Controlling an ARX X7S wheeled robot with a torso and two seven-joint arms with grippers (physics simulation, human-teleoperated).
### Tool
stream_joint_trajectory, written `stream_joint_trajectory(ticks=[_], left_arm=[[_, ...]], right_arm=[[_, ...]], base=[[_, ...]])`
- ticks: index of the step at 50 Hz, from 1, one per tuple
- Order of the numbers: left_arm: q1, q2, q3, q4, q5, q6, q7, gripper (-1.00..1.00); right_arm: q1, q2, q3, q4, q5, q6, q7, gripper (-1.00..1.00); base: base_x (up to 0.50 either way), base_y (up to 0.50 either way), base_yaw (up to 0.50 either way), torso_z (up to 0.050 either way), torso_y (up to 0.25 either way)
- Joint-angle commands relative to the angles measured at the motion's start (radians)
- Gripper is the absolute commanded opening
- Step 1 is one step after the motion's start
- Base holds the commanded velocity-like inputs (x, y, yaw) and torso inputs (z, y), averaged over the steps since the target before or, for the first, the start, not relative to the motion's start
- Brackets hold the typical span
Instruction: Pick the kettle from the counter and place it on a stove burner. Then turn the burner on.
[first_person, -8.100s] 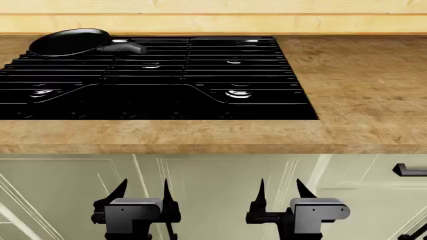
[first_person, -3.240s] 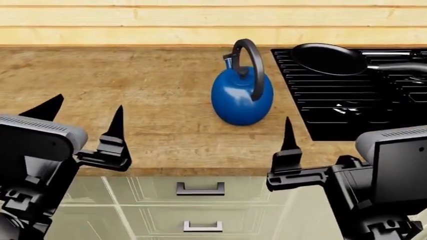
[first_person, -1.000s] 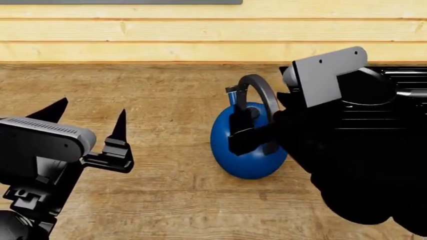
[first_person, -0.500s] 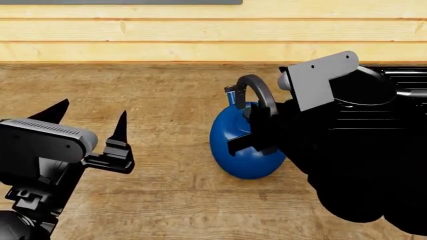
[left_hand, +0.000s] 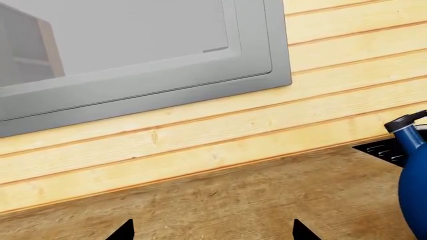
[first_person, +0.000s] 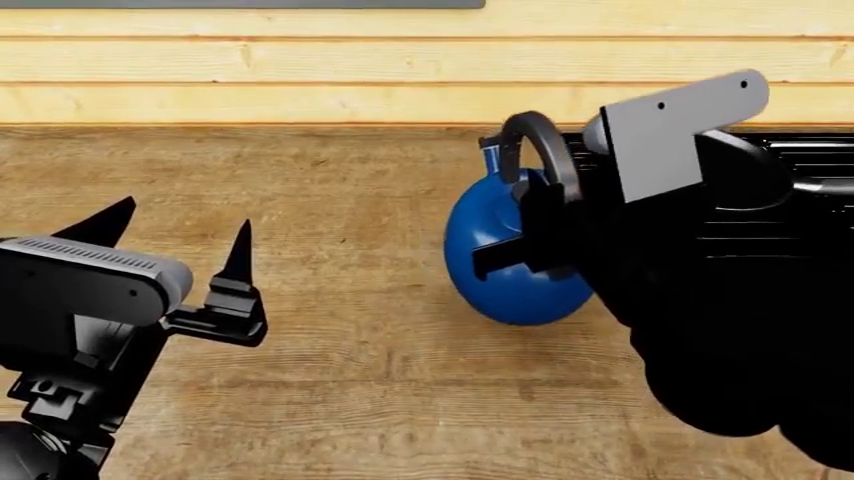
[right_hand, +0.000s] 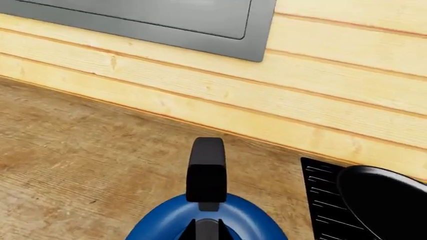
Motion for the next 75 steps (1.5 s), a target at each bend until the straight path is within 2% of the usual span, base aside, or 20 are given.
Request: stream_joint_trajectory(ticks=[1,38,75], left_arm=[[0.002,-0.003,0.002,0.002,0.002,0.004,-0.002,1.0],[-0.028,-0.009,0.003,0.004,-0.028,-0.006,-0.02,1.0],[-0.019,-0.013,0.012,-0.005,-0.022,0.008,-0.019,1.0]], right_arm=[[0.031,0.018,0.035,-0.016,-0.072,-0.004,0.028,-1.0],[0.039,0.049,0.047,-0.038,-0.032,0.003,0.067,-1.0],[0.032,0.063,0.046,-0.037,-0.039,0.003,0.072,-1.0]], base=[[0.0,0.0,0.0,0.0,0.0],[0.0,-0.13,0.0,0.0,0.001],[0.0,-0.25,0.0,0.0,0.001]])
